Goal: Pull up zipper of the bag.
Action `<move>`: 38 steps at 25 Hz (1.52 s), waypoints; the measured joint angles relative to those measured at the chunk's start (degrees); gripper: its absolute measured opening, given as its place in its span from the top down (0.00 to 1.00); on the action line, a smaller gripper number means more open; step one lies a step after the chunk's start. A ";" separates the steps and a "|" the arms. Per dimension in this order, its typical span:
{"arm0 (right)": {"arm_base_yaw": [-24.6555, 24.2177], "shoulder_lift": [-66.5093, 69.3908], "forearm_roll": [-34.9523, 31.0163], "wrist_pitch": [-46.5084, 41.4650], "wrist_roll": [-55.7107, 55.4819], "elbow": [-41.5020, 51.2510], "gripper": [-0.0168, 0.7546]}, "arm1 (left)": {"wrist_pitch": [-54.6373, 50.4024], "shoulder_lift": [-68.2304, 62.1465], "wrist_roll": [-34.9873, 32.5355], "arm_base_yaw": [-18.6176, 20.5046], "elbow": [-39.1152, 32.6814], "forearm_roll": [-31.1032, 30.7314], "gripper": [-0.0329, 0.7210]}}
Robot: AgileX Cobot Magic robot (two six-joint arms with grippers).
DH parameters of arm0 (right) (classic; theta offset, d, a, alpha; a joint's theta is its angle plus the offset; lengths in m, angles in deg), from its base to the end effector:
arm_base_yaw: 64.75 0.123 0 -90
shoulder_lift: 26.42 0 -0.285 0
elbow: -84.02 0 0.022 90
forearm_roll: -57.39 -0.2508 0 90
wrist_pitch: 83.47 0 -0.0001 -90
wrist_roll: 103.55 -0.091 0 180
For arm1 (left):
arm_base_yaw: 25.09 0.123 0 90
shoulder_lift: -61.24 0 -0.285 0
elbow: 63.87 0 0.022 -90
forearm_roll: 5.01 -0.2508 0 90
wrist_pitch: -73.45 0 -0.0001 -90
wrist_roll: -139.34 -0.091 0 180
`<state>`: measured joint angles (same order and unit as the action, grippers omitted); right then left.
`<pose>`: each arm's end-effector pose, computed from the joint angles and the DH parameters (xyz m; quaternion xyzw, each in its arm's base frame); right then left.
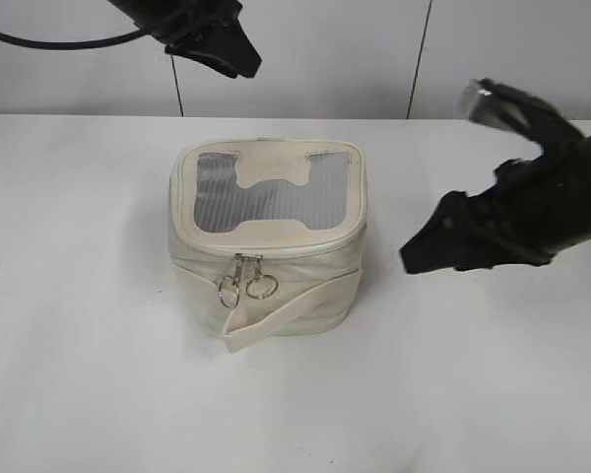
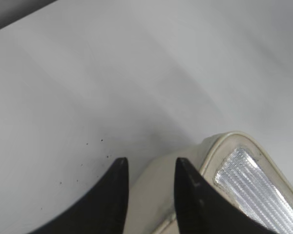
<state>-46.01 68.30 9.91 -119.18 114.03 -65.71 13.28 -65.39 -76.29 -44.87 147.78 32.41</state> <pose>0.2539 0.1275 0.2094 -0.1765 0.9291 0.2575 0.1983 0.4179 -0.2013 0.2854 0.3451 0.8635 -0.2751 0.2440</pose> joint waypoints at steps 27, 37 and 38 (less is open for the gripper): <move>-9.07 -67.72 36.62 -22.70 -31.10 15.91 0.28 | 0.93 115.57 41.03 0.25 -77.03 -41.48 0.64; -9.07 -87.31 42.32 -24.17 -33.36 18.08 0.32 | 0.18 119.19 37.80 0.25 -77.98 -39.11 0.64; -9.07 -87.31 42.82 -24.17 -33.42 18.08 0.34 | 0.18 119.19 37.47 0.25 -77.98 -38.78 0.64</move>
<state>-55.08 -19.01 52.73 -143.35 80.60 -47.63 13.46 53.80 -38.82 -44.61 69.79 -6.37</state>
